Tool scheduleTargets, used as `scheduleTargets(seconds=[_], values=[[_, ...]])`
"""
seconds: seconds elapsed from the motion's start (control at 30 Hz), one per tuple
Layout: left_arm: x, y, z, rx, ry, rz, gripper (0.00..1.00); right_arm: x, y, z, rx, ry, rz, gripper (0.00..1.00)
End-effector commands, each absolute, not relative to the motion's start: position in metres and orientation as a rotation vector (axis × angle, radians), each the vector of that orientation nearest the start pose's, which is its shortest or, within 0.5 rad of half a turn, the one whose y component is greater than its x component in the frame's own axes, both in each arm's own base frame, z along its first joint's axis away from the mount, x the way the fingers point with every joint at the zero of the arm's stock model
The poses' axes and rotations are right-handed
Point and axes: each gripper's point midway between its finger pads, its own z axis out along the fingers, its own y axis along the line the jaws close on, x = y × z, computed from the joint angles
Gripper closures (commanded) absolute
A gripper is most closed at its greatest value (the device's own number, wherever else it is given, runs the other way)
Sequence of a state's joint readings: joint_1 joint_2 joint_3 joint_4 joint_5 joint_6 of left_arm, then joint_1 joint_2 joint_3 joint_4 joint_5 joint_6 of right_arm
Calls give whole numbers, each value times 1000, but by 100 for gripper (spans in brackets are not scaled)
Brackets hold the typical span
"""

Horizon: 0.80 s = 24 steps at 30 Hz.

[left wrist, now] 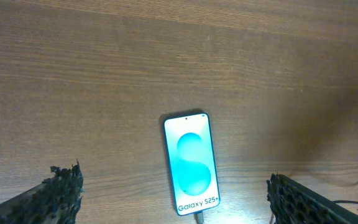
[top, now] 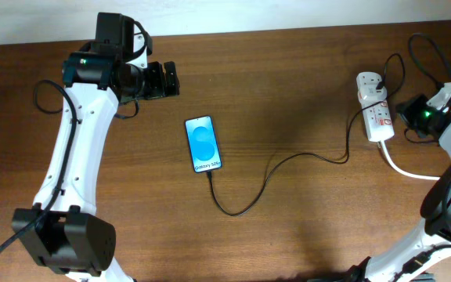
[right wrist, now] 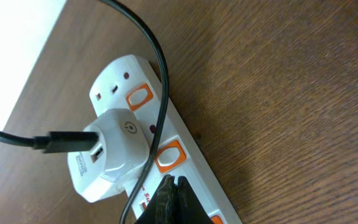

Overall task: Plug charger to phone and switch on socket
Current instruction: 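Move the right gripper to the power strip's orange switch, then press the orange switch beside the charger with the right gripper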

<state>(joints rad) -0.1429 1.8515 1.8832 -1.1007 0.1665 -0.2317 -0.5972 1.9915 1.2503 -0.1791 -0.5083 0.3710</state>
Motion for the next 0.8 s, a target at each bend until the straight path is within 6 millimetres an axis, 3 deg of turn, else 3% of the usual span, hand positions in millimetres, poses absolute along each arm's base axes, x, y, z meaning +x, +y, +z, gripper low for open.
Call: scheduleTargets(seconds=[0.0,0.3,0.77], values=[[446,-88,223,-72,2653,-330,1,457,-198,46,914,2230,512,96],[445,-88,223,-72,2653,-330,1,465,-195,27,926,2238,499,96],[446,-88,223,-72,2653,-330,1,481,-183,29,870,2225,474,96]])
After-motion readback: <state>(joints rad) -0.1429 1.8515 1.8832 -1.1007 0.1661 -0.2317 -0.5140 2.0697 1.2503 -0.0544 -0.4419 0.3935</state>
